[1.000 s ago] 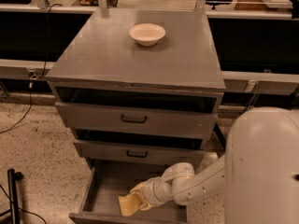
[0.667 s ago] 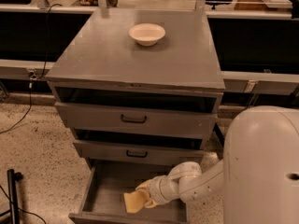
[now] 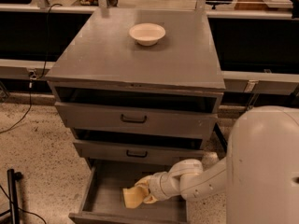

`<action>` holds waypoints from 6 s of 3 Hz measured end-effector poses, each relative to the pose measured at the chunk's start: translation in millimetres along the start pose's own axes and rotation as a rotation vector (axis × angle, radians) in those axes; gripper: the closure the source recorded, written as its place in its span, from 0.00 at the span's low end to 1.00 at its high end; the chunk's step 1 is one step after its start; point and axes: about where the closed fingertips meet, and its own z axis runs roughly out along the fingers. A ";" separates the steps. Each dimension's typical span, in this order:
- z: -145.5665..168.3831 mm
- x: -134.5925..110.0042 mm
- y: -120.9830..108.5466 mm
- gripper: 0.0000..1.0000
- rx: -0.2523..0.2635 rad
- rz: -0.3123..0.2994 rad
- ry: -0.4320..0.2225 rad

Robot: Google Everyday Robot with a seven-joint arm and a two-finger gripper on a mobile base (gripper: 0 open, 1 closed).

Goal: Pick sponge from bottom drawer and place on counter

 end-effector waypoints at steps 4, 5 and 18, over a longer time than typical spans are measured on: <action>-74.9 -19.3 -70.1 1.00 0.218 -0.022 -0.142; -113.3 -15.6 -86.8 1.00 0.229 -0.038 -0.211; -410.7 51.5 -425.4 0.36 0.311 -0.405 0.500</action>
Offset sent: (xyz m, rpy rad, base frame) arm 0.0438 -0.0195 0.1558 0.2986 -0.1588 -0.0057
